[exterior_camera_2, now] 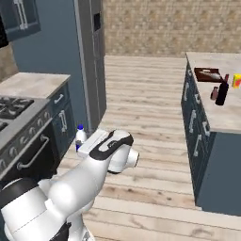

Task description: Place the drinks on the dining counter in a tight cluster.

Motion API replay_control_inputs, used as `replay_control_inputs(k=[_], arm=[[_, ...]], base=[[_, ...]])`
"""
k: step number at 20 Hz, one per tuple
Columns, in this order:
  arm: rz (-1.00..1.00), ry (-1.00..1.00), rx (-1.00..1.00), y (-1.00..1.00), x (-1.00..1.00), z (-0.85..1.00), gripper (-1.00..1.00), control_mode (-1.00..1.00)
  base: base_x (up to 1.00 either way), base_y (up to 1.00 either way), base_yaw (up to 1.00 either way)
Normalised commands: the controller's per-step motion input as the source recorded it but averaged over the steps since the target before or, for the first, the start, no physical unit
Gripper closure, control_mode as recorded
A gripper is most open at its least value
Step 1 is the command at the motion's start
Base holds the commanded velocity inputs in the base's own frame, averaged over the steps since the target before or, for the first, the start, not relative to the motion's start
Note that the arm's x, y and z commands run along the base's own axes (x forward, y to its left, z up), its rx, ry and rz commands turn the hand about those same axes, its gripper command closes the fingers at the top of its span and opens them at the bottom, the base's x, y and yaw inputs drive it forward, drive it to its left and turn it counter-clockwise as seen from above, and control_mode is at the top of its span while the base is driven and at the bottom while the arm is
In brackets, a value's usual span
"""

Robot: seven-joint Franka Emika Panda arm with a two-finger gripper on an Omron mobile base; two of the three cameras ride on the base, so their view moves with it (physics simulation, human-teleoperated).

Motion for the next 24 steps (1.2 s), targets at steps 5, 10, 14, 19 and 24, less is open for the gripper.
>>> replay_control_inputs(k=[5, 10, 14, 19, 24], arm=[[0.00, 0.00, 0.00, 0.00, 0.00, 0.00, 1.00, 1.00], [0.00, 0.00, 0.00, 0.00, 0.00, 0.00, 1.00, 1.00], [0.00, 0.00, 0.00, 0.00, 0.00, 0.00, 1.00, 1.00], [0.00, 0.00, 0.00, 0.00, 0.00, 0.00, 1.00, 1.00], [0.00, 0.00, 0.00, 0.00, 0.00, 0.00, 1.00, 1.00]], base=[[0.09, 0.11, -0.91], [0.55, 0.24, -0.51], [0.89, 0.25, -0.13], [0.94, 0.19, 0.00], [0.94, 0.20, -0.06]])
